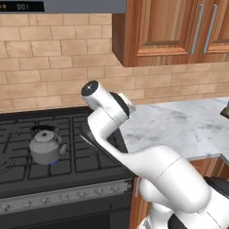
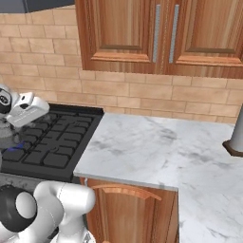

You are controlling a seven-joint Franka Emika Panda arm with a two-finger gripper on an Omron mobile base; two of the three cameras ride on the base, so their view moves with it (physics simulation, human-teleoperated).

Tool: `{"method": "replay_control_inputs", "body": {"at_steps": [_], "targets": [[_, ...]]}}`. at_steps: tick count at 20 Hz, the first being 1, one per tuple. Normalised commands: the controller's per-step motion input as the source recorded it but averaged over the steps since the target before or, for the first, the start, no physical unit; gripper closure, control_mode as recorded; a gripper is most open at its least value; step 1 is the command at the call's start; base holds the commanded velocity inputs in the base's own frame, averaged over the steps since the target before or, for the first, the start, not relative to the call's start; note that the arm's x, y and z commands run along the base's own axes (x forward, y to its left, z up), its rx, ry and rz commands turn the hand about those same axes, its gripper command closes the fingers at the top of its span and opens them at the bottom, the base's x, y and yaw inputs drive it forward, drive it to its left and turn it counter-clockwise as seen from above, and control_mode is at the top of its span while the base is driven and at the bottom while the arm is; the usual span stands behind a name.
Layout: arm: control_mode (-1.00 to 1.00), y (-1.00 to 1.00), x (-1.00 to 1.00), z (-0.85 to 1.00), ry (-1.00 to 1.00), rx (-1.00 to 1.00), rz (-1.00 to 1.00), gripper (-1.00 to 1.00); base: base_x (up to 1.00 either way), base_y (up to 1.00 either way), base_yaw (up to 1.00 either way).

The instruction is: The kettle is done boiling. Turn off the stove, then wait for 300 timesteps before moving the kettle to the dining table.

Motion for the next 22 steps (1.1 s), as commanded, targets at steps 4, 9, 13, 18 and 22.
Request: {"method": "replay_control_inputs", "body": {"at_steps": [4,9,13,18,22], "targets": [[-1.00,0.25,-0.28,-0.17,-0.13,-0.17,0.04,-1.00,0.00,0.00,0.00],[-1.00,0.24,-0.26,-0.22,-0.08,-0.17,0.05,-1.00,0.00,0.00,0.00],[-1.00,0.24,-0.21,-0.28,-0.02,-0.15,0.05,-1.00,0.00,0.00,0.00],[-1.00,0.29,-0.13,-0.31,0.00,-0.11,0.05,-1.00,0.00,0.00,0.00],[-1.00,0.39,0.03,-0.37,0.03,-0.06,0.03,-1.00,0.00,0.00,0.00]]}}
